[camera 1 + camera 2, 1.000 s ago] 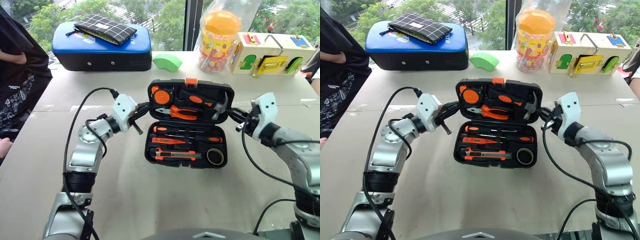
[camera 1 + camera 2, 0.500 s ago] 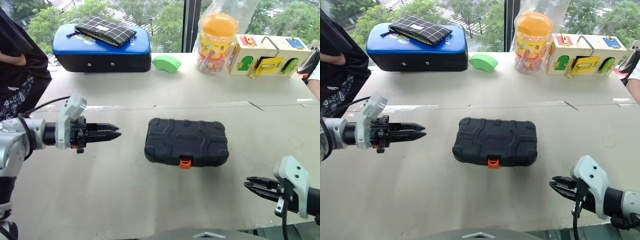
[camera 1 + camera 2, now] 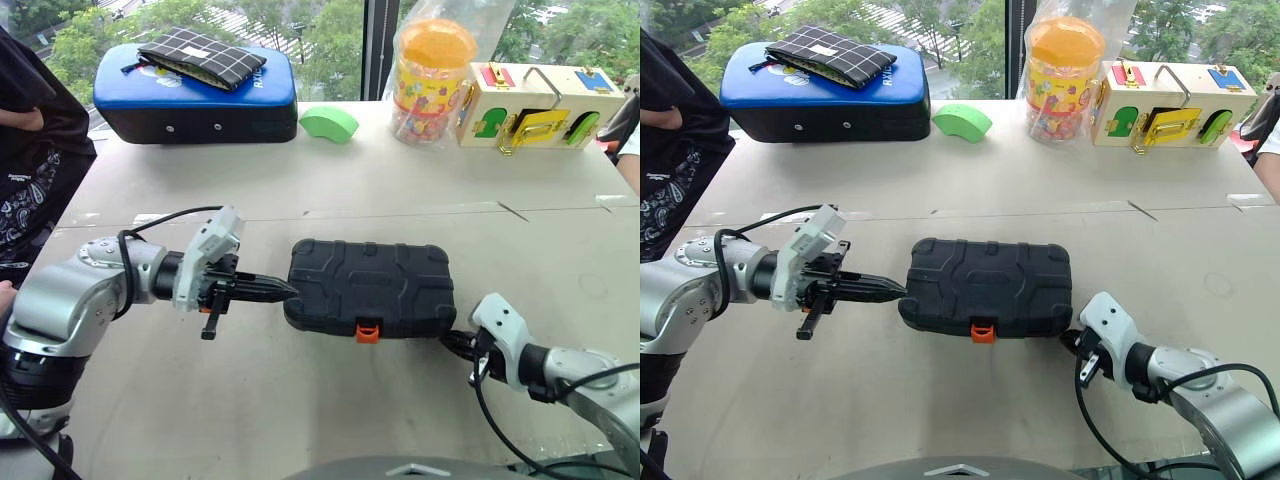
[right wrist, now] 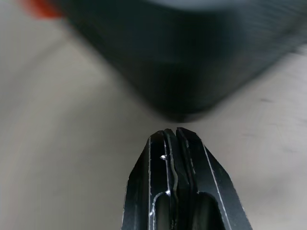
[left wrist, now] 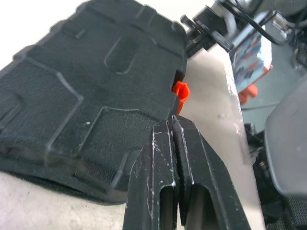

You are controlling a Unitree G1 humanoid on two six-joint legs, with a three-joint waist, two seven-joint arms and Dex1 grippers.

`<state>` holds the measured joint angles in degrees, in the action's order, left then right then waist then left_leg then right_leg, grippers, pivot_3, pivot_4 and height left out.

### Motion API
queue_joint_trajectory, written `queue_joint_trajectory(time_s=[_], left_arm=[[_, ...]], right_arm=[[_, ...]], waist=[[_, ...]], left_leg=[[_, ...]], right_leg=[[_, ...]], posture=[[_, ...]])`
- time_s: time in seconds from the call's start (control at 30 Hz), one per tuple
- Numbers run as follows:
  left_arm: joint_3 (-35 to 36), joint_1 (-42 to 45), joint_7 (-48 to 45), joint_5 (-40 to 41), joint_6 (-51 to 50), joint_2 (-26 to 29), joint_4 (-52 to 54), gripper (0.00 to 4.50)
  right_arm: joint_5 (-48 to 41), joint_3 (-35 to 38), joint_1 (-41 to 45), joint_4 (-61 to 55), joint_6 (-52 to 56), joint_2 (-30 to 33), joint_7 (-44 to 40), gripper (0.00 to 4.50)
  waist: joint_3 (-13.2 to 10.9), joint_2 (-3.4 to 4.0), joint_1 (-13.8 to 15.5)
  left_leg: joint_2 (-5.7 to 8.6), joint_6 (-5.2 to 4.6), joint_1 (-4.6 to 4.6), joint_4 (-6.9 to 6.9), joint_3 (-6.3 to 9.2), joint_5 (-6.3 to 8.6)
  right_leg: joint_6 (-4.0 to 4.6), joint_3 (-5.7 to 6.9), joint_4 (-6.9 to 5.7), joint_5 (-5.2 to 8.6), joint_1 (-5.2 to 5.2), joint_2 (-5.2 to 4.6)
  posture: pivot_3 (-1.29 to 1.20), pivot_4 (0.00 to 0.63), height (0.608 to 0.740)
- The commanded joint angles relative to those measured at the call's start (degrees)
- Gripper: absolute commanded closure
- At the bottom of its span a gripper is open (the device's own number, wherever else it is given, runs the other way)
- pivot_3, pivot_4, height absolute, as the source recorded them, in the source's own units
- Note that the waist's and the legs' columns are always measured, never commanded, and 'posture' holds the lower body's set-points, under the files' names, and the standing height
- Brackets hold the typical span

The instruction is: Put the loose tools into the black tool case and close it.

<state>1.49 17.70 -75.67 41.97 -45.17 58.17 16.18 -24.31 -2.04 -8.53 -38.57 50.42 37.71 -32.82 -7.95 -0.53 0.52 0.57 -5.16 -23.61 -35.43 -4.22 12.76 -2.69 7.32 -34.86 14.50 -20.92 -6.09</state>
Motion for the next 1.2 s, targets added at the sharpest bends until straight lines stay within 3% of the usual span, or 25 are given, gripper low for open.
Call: queue_joint_trajectory(time_s=[0.03,0.2,0.33,0.53,0.7,0.77,0.93,1.07,1.2], left_arm=[[-1.7,2.9,1.4,-2.4,3.1,-2.4,0.2,4.45],[-5.6,7.4,1.9,-6.9,6.5,-6.4,-3.3,4.45],[-7.7,10.1,0.8,-9.0,8.4,-8.2,-5.6,4.45],[-8.3,10.8,-2.6,-9.9,10.1,-7.9,-8.1,4.45],[-7.9,9.6,-5.9,-8.1,8.4,-7.1,-7.3,4.45],[-8.3,8.9,-8.9,-7.0,7.4,-5.7,-6.3,4.45],[-9.1,7.2,-12.8,-6.8,7.1,-3.4,-3.9,4.45],[-8.5,6.3,-12.7,-7.0,7.0,-3.1,-2.8,4.45],[-7.2,5.3,-11.3,-7.0,7.0,-3.1,-2.4,4.45]], right_arm=[[-1.5,8.0,11.4,7.9,3.0,-4.9,6.6,4.50],[-0.9,6.9,24.9,17.0,4.1,-8.8,8.8,4.50],[0.2,5.3,26.9,18.9,4.3,-7.8,7.9,4.50],[-10.8,15.2,14.3,2.1,14.2,1.8,0.5,4.50],[-21.7,22.2,2.0,-8.7,17.6,6.0,-6.0,4.50],[-22.7,19.0,0.3,-10.5,17.1,5.7,-5.5,4.50],[-14.5,4.9,7.6,-4.1,13.7,-2.0,4.2,4.50],[-11.5,0.5,10.4,-0.2,11.9,-6.2,7.4,4.50],[-8.9,0.6,12.9,3.1,10.2,-9.0,10.7,4.50]], waist=[[-0.3,0.08,-0.8],[-0.4,0.30,-0.1],[-0.2,0.01,0.8],[-0.2,0.02,1.0],[-0.2,0.02,0.4],[-0.3,0.04,0.3],[-0.2,0.02,0.2],[-0.2,0.02,0.4],[-0.2,0.05,0.1]], left_leg=[[-0.09,0.07,0.02,-0.05,-0.05,-0.05],[-0.14,0.22,-0.06,-0.35,-0.04,-0.18],[-0.13,-0.07,-0.14,-0.24,0.12,-0.29],[-0.06,-0.07,-0.20,0.07,0.20,-0.29],[-0.18,0.17,0.09,-0.07,0.24,-0.13],[-0.22,-0.09,0.12,-0.11,0.26,0.03],[-0.27,0.12,0.05,-0.19,0.22,-0.09],[-0.25,0.18,-0.17,-0.20,0.21,-0.15],[-0.26,0.18,-0.16,-0.33,0.14,-0.15]], right_leg=[[0.05,0.06,0.00,-0.01,0.02,0.01],[0.43,0.21,-0.09,-0.14,-0.13,-0.05],[0.44,0.22,-0.19,-0.49,-0.21,0.13],[0.28,0.11,0.03,-0.40,-0.12,0.27],[-0.03,0.06,-0.01,-0.20,0.10,0.24],[0.03,0.02,-0.02,-0.20,0.09,0.19],[0.20,0.03,-0.06,-0.14,-0.06,0.14],[0.32,0.06,-0.16,-0.37,-0.27,0.16],[0.26,0.05,-0.20,-0.37,-0.25,0.16]], posture=[[0.00,0.150,0.740],[0.00,0.150,0.740],[0.00,0.150,0.740],[0.00,0.150,0.740],[0.00,0.150,0.740],[0.00,0.150,0.740],[0.00,0.150,0.740],[0.00,0.150,0.740],[0.00,0.150,0.740]])
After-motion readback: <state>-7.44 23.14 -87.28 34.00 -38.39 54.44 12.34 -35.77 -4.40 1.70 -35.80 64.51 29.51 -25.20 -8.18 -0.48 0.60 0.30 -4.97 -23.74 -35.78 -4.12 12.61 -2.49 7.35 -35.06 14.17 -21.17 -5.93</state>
